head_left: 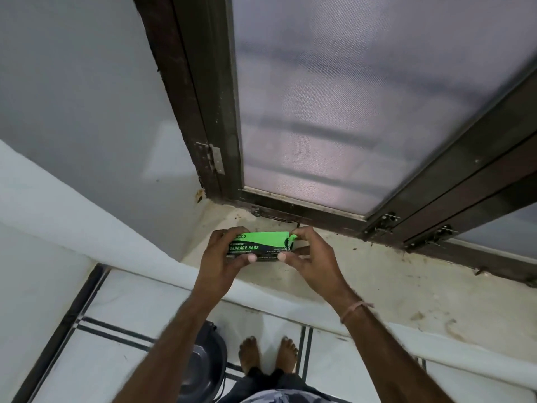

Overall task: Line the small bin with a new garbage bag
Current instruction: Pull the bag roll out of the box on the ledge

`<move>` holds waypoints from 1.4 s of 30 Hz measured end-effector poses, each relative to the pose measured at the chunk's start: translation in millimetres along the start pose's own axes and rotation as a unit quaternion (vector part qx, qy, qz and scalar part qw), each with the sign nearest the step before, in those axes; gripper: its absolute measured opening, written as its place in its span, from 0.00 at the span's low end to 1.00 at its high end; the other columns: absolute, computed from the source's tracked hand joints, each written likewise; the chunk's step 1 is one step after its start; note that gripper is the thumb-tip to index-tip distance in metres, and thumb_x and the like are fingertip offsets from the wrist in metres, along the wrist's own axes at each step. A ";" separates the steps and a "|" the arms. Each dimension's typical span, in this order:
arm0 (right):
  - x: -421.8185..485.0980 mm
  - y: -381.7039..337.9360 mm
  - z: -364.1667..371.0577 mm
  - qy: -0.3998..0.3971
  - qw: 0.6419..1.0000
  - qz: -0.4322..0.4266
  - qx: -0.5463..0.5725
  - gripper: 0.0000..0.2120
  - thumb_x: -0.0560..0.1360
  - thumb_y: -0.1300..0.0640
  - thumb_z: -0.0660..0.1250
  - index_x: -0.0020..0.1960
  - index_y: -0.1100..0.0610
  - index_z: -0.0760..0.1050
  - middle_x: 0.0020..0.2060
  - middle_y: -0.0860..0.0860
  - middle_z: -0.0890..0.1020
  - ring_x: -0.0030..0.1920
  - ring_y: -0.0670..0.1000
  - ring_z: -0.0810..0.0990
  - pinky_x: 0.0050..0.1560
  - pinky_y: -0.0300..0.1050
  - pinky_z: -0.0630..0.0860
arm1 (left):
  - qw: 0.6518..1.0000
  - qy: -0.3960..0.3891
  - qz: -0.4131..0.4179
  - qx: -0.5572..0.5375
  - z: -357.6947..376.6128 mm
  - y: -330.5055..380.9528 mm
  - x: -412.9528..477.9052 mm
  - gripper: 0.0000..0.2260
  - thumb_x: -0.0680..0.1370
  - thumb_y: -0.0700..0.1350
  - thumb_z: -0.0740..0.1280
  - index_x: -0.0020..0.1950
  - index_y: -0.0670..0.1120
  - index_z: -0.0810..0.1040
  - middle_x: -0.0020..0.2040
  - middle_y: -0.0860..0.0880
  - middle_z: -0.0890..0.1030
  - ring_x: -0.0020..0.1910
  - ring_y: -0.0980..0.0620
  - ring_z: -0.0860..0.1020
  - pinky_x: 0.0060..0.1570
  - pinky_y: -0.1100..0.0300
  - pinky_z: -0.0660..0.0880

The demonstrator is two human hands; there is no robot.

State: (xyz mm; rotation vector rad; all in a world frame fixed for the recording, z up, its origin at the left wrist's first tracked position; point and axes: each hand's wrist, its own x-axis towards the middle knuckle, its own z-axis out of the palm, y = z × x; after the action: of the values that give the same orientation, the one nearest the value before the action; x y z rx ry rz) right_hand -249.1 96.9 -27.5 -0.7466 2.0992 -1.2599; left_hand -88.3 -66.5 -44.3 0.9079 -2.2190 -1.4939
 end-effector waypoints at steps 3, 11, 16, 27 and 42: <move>-12.0 -18.1 -8.8 -0.031 0.991 0.026 0.128 0.16 0.73 0.60 0.79 0.52 0.53 0.73 0.54 0.52 0.85 0.51 0.53 0.87 0.50 0.52 0.85 | 0.997 -0.020 -0.006 -0.073 -9.8 7.3 -7.2 0.22 0.69 0.58 0.75 0.63 0.62 0.79 0.61 0.52 0.78 0.58 0.60 0.79 0.56 0.69 0.75; -41.6 -25.3 -20.2 0.088 0.985 -0.027 0.144 0.11 0.76 0.63 0.75 0.56 0.55 0.79 0.60 0.47 0.83 0.61 0.53 0.82 0.55 0.47 0.83 | 0.986 -0.057 -0.030 -0.155 -33.0 10.7 -20.0 0.23 0.73 0.50 0.74 0.68 0.54 0.77 0.63 0.50 0.81 0.62 0.53 0.80 0.53 0.63 0.79; -56.1 -43.3 -21.7 0.153 0.970 -0.189 -0.007 0.05 0.74 0.57 0.78 0.48 0.53 0.83 0.46 0.43 0.84 0.49 0.48 0.81 0.45 0.41 0.76 | 0.985 -0.035 -0.024 -0.169 -26.2 24.5 -31.6 0.23 0.73 0.50 0.75 0.68 0.51 0.77 0.62 0.49 0.82 0.60 0.52 0.80 0.55 0.60 0.78; -71.1 -24.1 -38.3 0.075 0.980 -0.160 0.094 0.19 0.77 0.57 0.75 0.67 0.52 0.83 0.49 0.46 0.81 0.51 0.51 0.82 0.56 0.54 0.81 | 0.987 0.009 -0.025 -0.158 1.8 62.8 -53.4 0.21 0.72 0.50 0.74 0.65 0.54 0.79 0.58 0.50 0.83 0.54 0.56 0.81 0.49 0.63 0.79; -79.5 -38.1 -75.1 -0.040 0.969 -0.206 0.128 0.11 0.75 0.61 0.77 0.56 0.54 0.84 0.55 0.48 0.80 0.53 0.48 0.83 0.55 0.40 0.79 | 0.989 0.022 -0.023 -0.143 5.3 90.2 -84.8 0.28 0.69 0.58 0.76 0.67 0.53 0.78 0.59 0.48 0.84 0.56 0.52 0.81 0.52 0.60 0.80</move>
State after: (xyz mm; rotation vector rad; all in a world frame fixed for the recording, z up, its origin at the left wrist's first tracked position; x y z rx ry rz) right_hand -242.4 181.7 51.1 -1.1313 1.7229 -1.6513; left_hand -57.4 15.8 43.0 0.8941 -1.8996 -1.7374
